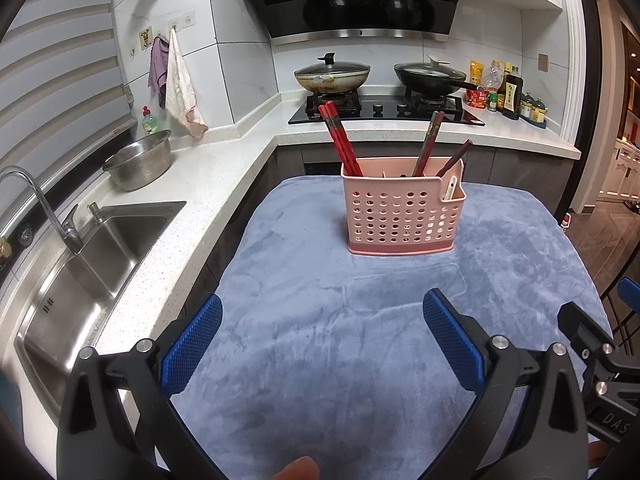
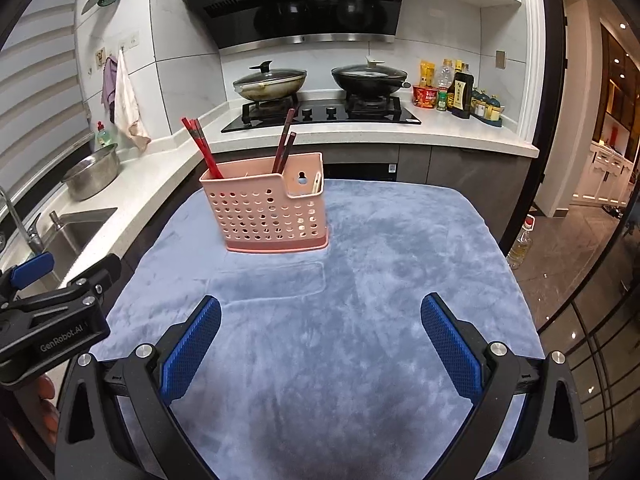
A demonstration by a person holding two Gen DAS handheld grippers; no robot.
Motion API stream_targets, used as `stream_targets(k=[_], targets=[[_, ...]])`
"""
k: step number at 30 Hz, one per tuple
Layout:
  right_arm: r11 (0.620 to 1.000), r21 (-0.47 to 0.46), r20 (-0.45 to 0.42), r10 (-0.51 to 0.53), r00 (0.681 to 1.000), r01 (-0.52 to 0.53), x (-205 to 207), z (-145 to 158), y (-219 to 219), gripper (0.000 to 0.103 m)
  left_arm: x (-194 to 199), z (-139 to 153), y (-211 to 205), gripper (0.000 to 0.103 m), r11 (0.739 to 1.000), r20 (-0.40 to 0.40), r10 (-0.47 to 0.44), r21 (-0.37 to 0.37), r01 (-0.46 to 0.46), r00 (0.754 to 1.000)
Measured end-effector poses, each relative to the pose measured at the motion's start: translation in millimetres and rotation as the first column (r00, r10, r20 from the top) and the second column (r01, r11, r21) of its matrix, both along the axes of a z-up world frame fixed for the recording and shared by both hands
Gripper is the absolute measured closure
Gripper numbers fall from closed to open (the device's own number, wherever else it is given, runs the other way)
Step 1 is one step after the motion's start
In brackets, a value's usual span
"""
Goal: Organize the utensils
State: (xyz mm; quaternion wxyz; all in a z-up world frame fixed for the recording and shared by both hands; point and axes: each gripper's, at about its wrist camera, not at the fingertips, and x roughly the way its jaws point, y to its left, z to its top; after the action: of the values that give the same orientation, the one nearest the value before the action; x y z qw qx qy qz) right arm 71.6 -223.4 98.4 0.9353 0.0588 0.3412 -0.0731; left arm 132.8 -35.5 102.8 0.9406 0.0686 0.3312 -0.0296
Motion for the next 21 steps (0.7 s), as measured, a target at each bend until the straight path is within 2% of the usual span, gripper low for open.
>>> stream_targets(k=[21], targets=[[1.0,-0.017,0.0,-0.009,1.0,0.009,3.8,-6.2,1.0,0.006,4.4,-11.3,-1.6,0.007,1.0,-0.036,0.015,0.015,-0.014,0.999]])
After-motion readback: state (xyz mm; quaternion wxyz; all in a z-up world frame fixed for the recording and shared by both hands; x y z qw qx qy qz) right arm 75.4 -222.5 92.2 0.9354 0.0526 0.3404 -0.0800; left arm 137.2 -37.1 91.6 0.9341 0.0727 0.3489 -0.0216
